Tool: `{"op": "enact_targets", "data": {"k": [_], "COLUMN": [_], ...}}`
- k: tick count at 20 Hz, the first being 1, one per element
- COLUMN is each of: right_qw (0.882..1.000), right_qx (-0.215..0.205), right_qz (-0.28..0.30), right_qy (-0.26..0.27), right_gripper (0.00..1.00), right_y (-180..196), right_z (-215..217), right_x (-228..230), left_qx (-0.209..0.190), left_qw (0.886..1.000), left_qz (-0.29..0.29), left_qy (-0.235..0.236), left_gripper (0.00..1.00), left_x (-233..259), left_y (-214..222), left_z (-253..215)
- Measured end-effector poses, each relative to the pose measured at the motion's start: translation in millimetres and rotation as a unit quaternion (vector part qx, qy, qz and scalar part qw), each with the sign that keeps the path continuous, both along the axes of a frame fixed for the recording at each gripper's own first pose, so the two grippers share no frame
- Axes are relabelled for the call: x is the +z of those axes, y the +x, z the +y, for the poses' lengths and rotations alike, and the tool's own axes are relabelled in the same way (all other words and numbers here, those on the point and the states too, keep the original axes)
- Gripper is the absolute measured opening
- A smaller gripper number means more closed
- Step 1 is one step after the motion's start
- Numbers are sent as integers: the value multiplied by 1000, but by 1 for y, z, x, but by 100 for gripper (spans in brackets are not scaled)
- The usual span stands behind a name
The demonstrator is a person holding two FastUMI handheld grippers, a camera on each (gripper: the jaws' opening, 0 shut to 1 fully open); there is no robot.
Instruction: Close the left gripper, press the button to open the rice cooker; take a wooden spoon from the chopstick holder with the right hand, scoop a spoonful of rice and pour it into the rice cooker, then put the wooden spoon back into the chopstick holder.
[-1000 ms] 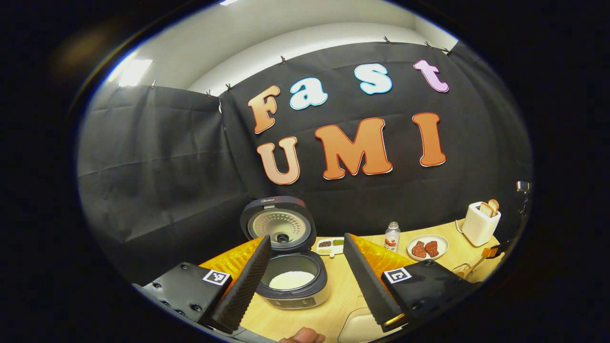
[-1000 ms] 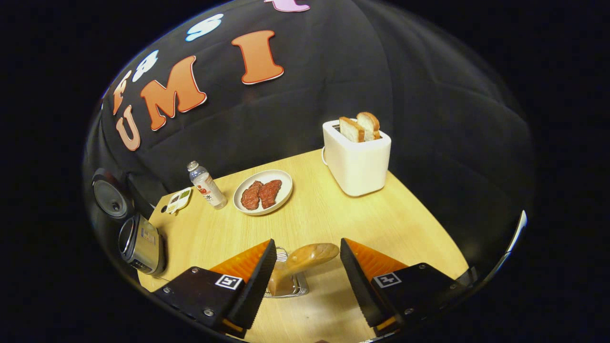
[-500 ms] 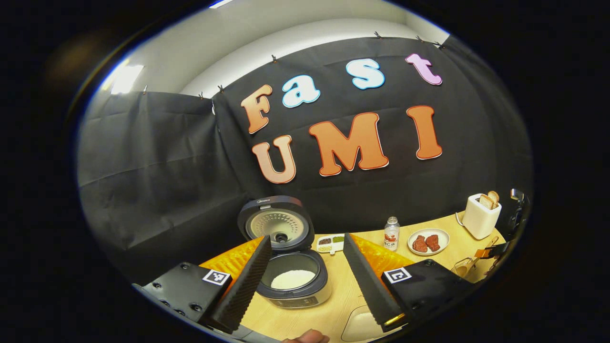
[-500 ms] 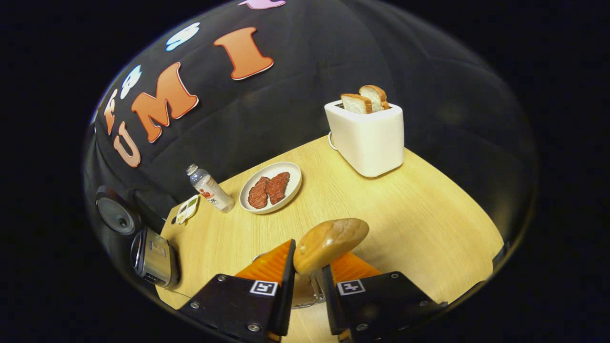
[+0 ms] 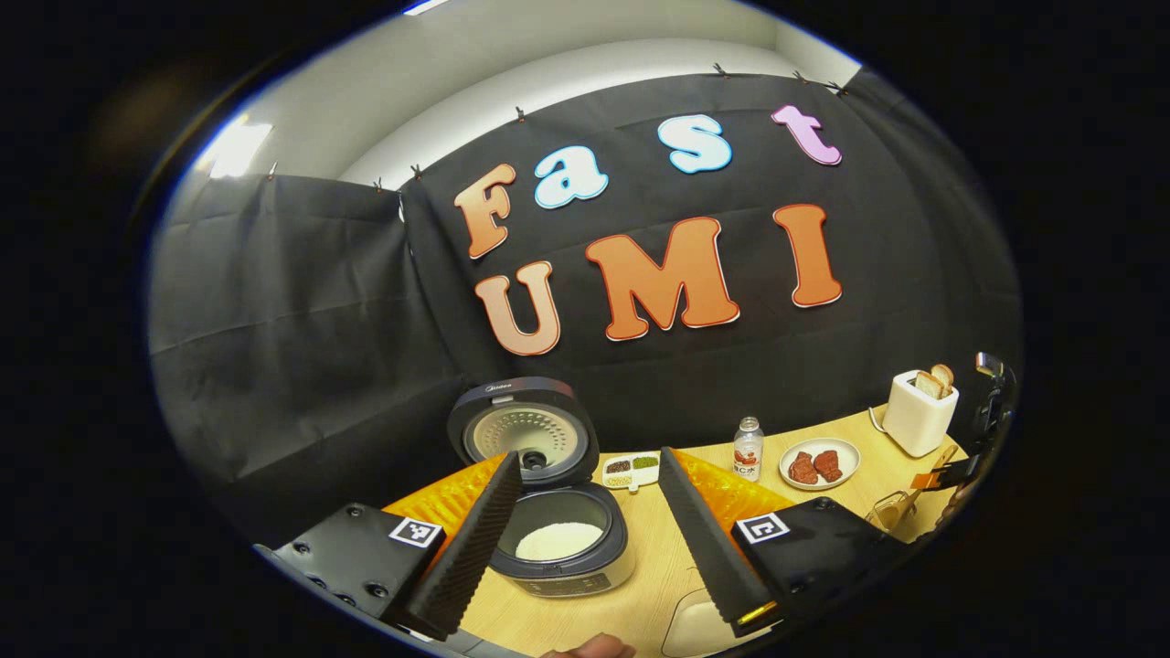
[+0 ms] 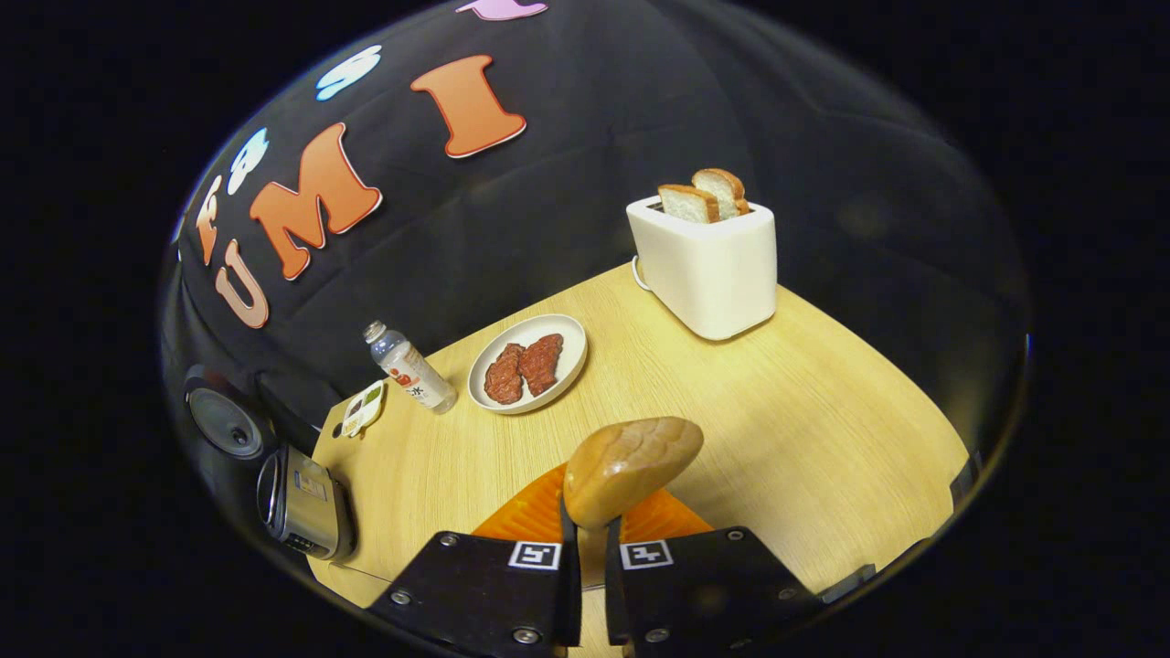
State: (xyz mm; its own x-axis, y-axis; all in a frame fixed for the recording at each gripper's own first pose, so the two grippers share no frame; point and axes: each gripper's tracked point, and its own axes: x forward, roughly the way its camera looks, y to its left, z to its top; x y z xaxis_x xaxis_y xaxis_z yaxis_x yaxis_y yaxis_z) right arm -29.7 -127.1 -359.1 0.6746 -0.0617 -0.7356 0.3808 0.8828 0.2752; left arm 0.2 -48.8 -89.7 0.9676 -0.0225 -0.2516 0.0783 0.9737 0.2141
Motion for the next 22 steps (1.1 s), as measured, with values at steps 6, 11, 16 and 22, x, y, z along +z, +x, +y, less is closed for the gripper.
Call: {"op": "enact_targets", "data": {"k": [6,11,16,22], "right_qw": [997,993,983,977], "right_qx": [10,86,164,208], "right_qz": [-67,-84,-71,-44], "right_qy": [-36,-3,35,-16], "right_gripper": [10,10,10,9], "right_y": [5,-8,-32,-53], "right_z": [18,95,173,207], "right_x": [90,131,132,98], "left_qx": [24,50,71,70], "left_qw": [999,998,996,996], "left_qz": [-11,4,24,37], "left_qy": [-20,-40,-53,-50], "left_gripper": [99,99,100,100], "left_x": [-8,-23,-40,-53], "left_y": [2,4,9,11], "left_z": [37,74,110,132]}}
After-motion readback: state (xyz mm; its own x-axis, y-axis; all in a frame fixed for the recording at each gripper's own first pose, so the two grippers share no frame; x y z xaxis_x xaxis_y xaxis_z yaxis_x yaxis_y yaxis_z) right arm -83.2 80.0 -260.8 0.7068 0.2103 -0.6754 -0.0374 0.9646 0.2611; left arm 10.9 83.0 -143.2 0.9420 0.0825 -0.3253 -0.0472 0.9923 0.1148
